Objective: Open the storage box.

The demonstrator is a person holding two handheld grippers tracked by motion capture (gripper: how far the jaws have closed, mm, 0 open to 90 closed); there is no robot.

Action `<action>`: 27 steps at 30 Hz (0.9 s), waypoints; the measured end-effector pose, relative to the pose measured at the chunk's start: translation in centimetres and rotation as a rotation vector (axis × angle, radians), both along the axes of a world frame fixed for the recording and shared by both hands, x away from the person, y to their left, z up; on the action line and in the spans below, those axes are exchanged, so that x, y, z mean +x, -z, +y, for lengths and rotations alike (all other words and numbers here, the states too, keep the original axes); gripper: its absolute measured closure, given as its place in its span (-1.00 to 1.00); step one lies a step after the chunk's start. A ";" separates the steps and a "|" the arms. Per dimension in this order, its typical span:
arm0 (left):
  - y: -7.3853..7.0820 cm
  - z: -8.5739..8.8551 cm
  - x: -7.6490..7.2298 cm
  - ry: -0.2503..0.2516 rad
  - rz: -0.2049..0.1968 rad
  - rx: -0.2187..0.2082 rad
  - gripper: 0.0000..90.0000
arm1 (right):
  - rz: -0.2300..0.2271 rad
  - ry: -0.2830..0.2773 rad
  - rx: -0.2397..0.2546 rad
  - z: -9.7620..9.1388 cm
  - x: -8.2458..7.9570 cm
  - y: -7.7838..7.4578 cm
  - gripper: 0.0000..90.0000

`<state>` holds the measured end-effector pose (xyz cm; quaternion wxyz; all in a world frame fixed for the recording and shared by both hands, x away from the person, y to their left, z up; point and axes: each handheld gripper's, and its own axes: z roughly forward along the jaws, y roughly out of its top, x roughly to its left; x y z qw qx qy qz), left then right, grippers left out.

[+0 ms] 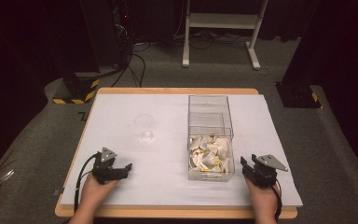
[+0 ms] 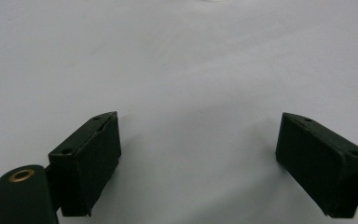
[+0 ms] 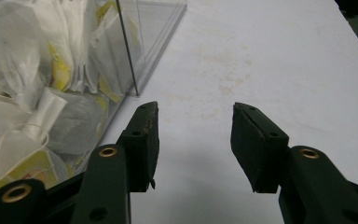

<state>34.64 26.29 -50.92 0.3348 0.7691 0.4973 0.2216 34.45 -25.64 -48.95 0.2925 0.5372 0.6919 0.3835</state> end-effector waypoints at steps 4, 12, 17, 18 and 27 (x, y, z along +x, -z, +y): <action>0.0 0.0 0.0 0.003 0.000 0.003 -0.69 | 0.005 0.003 -0.014 0.0 0.2 0.1 0.14; -0.6 0.1 -0.2 0.007 0.017 0.007 -0.72 | 0.011 -0.018 -0.024 0.2 0.1 0.2 0.14; -1.4 -0.1 -0.7 0.019 -0.011 -0.007 -0.72 | 0.008 -0.021 -0.023 -0.1 0.0 0.1 0.14; -1.6 -0.1 -0.7 0.023 -0.018 -0.011 -0.72 | 0.012 -0.021 -0.021 -0.1 0.0 0.1 0.14; -2.7 -0.5 -1.1 0.058 -0.032 -0.043 -0.72 | 0.017 -0.020 -0.026 -0.3 0.0 0.1 0.14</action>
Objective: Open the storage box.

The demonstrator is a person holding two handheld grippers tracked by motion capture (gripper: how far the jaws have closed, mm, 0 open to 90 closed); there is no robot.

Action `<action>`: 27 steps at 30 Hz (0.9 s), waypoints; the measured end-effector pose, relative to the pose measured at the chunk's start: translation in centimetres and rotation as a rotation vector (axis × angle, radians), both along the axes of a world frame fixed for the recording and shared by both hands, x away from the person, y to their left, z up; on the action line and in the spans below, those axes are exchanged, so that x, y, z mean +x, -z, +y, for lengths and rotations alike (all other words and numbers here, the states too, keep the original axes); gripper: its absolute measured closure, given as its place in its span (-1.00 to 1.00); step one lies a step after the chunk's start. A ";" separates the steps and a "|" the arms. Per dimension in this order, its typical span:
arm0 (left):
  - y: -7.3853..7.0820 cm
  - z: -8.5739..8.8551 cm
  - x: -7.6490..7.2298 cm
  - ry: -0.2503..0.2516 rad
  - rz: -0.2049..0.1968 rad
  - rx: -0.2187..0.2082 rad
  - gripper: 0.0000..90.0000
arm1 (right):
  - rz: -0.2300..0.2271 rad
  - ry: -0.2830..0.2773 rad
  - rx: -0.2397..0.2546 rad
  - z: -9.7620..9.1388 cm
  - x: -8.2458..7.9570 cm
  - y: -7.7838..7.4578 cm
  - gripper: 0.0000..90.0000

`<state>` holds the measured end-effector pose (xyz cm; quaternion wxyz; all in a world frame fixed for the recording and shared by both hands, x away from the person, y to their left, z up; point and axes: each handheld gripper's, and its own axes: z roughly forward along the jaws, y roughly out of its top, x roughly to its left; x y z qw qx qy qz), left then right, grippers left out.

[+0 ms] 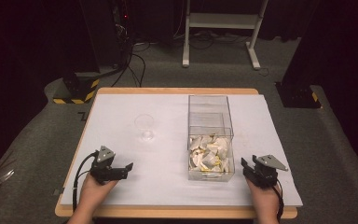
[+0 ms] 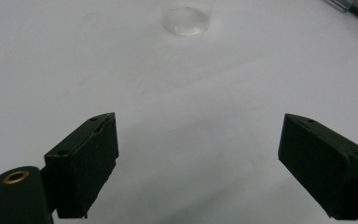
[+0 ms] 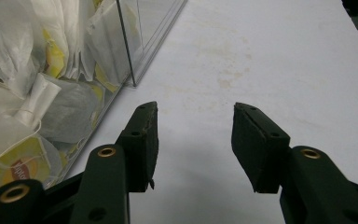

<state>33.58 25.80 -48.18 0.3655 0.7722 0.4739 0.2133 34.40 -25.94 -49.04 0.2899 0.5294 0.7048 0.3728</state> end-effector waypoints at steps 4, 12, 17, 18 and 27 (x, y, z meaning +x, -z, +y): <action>-0.5 -0.5 -0.3 0.013 -0.009 -0.009 -0.71 | 0.002 -0.005 -0.001 0.0 0.0 0.0 0.14; -0.8 -1.1 0.2 0.038 -0.013 -0.022 -0.71 | 0.011 -0.013 0.014 -0.1 -0.2 0.2 0.12; -1.2 -1.4 0.3 0.022 -0.014 -0.037 -0.71 | 0.022 -0.031 0.011 -0.1 0.1 0.4 0.12; -1.3 -1.5 0.3 0.025 -0.014 -0.049 -0.71 | 0.019 -0.034 0.007 -0.1 0.1 0.3 0.12; -2.2 -2.8 0.6 0.038 -0.008 -0.051 -0.72 | 0.024 -0.042 -0.008 -0.6 0.4 0.3 0.12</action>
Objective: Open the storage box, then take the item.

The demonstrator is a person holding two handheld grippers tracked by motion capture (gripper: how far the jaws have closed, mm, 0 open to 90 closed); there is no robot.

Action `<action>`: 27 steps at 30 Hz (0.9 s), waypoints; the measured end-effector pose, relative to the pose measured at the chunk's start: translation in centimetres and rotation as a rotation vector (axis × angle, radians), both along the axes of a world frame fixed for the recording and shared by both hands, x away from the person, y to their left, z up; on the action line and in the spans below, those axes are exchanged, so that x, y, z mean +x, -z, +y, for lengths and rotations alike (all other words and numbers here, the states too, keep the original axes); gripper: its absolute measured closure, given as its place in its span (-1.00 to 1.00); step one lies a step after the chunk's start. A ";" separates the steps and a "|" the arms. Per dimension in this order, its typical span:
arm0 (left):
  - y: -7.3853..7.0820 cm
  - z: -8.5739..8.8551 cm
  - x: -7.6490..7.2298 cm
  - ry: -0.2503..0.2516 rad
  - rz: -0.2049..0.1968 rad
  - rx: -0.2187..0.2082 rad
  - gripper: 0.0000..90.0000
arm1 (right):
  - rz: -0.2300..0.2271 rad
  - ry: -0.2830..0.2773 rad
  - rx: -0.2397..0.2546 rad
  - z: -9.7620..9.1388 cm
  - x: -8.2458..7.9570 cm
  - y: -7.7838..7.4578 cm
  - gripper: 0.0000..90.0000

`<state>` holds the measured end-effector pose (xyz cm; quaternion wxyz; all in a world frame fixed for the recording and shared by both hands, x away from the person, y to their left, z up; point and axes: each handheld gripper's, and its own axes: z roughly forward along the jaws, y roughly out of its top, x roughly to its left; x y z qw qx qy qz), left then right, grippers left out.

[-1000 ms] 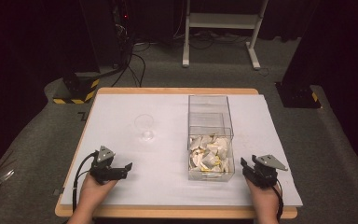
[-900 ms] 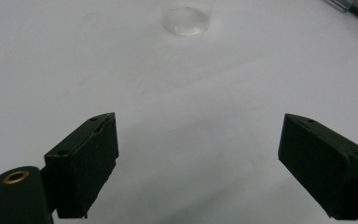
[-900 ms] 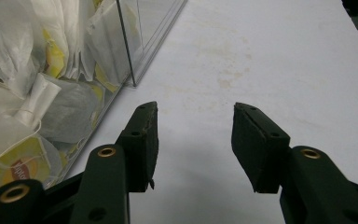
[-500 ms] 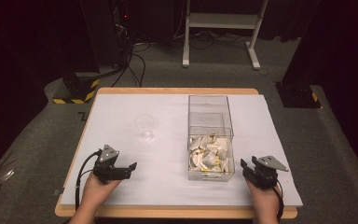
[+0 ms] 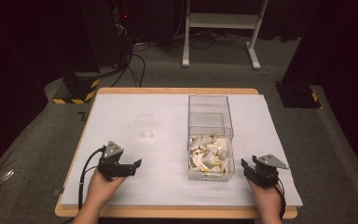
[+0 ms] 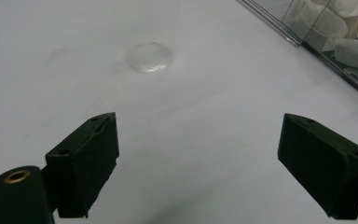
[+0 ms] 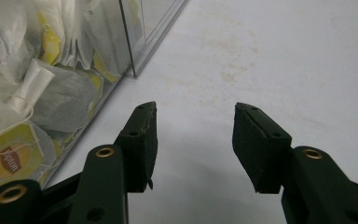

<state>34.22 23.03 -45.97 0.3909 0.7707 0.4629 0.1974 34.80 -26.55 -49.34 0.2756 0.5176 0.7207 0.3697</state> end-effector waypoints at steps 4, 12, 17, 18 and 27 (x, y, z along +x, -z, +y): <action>-0.3 -0.3 0.1 -0.002 0.003 -0.014 -0.72 | 0.001 -0.001 -0.003 -0.3 0.1 0.0 0.12; -1.1 -1.7 -0.1 0.020 -0.008 -0.007 -0.72 | -0.002 -0.009 0.012 -0.4 0.0 -0.2 0.12; -1.4 -2.1 -0.2 0.036 -0.008 -0.024 -0.72 | -0.009 -0.019 -0.001 -0.2 -0.2 -0.4 0.12; -1.4 -2.1 -0.2 0.039 -0.008 -0.029 -0.72 | -0.010 -0.016 -0.002 -0.1 -0.2 -0.4 0.12; -1.7 -2.7 -0.3 0.066 -0.024 -0.032 -0.72 | -0.004 -0.010 -0.009 0.1 0.3 -0.4 0.13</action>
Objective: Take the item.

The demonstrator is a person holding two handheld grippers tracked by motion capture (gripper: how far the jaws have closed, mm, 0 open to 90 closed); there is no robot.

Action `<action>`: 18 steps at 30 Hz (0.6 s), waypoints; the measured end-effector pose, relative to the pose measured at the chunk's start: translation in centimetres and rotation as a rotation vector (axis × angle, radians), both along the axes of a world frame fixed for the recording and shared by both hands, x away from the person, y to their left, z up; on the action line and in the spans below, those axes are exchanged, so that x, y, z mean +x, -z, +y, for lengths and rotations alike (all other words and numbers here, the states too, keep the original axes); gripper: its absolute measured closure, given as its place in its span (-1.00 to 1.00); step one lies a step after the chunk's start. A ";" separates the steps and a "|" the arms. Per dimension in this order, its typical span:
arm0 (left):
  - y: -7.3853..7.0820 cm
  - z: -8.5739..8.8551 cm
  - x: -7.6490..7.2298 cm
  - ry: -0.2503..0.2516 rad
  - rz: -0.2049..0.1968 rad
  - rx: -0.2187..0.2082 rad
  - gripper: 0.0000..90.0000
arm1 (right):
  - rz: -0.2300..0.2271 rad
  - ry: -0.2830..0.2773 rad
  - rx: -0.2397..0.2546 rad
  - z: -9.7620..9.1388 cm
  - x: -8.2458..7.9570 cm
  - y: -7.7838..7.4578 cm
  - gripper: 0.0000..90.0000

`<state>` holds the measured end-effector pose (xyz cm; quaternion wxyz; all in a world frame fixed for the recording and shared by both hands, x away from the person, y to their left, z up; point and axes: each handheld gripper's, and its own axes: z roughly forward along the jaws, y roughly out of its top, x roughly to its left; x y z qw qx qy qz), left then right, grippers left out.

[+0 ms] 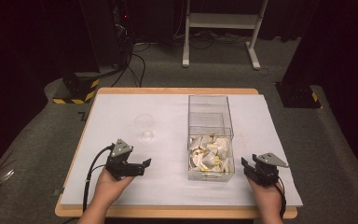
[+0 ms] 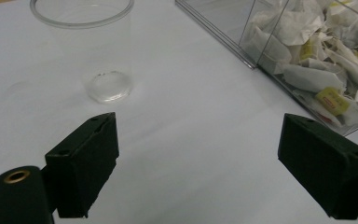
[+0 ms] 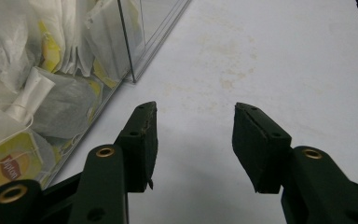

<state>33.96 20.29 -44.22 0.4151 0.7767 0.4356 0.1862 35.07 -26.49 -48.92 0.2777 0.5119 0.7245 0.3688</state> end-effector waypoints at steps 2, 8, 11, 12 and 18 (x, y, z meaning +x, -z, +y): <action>-0.3 -0.5 0.0 0.012 -0.007 0.004 -0.72 | -0.001 0.001 -0.001 0.0 -0.1 0.0 0.12; -0.8 -1.3 0.3 0.042 -0.015 0.003 -0.72 | -0.004 0.016 0.003 -0.3 -0.3 -0.2 0.13; -1.2 -1.9 0.5 0.064 -0.017 0.003 -0.72 | -0.002 0.025 0.005 -0.3 -0.2 -0.3 0.12; -1.3 -2.1 0.5 0.070 -0.017 0.001 -0.72 | -0.001 0.024 0.003 -0.3 -0.2 -0.3 0.12; -1.9 -3.2 0.1 0.093 -0.038 -0.017 -0.72 | -0.006 0.015 0.000 -0.2 -0.1 -0.3 0.13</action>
